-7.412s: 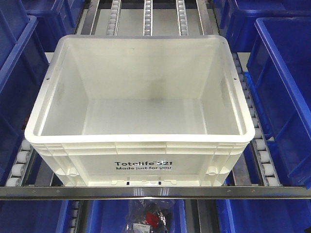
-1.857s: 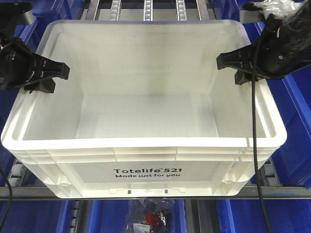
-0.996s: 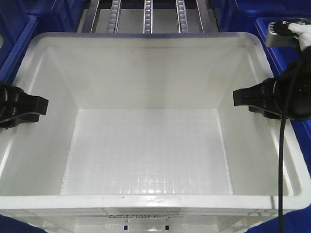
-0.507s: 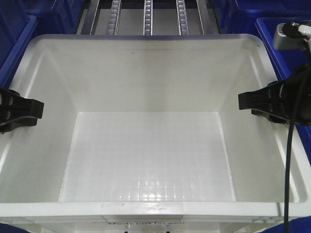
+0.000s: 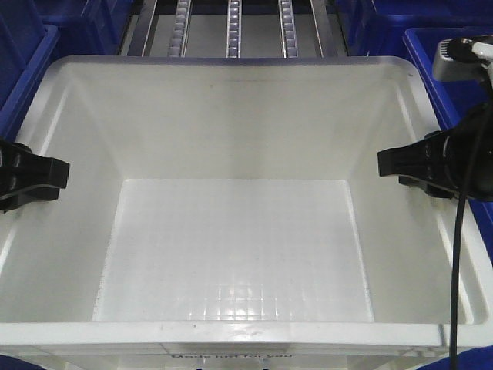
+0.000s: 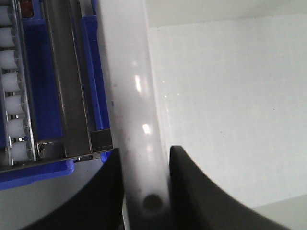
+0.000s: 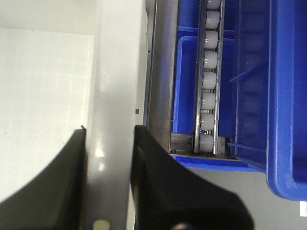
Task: Move bin from left to right shelf
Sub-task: 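Pull the gripped tote off the shelf toward the robot, then hold the tote with both grippers while the base turns away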
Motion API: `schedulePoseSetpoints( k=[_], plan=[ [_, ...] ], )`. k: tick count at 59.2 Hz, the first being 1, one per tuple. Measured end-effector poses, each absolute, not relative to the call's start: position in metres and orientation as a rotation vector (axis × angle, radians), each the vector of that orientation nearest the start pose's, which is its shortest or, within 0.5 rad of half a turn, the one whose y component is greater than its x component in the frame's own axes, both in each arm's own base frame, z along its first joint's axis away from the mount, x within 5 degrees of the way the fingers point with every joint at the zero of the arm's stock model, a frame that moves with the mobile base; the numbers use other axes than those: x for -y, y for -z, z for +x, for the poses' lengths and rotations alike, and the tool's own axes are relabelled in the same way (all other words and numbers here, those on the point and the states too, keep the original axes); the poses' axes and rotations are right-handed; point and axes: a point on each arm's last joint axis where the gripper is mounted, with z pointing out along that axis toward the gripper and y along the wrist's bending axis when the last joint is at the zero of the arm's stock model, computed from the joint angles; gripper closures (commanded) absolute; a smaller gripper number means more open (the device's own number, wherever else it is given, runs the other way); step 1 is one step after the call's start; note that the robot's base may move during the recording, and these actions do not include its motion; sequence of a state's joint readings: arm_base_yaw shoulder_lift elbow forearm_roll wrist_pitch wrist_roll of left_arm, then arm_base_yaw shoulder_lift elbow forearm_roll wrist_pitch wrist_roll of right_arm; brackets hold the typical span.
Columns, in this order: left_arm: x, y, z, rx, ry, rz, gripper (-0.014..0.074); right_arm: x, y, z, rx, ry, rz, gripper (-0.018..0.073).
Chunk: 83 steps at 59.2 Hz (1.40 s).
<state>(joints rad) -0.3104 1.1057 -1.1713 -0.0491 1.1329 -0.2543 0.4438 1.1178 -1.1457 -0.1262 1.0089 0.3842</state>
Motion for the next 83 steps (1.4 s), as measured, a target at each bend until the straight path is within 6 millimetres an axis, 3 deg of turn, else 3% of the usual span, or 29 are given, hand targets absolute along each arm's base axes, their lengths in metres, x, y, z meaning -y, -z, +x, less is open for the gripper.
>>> schedulePoseSetpoints(
  k=[83],
  plan=[
    [0.0656,-0.3767,0.1908,-2.585,0.280,0.063,0.0603,-0.0839,-0.3738,0.1973,-2.467,-0.203,-0.113,0.0547]
  ],
)
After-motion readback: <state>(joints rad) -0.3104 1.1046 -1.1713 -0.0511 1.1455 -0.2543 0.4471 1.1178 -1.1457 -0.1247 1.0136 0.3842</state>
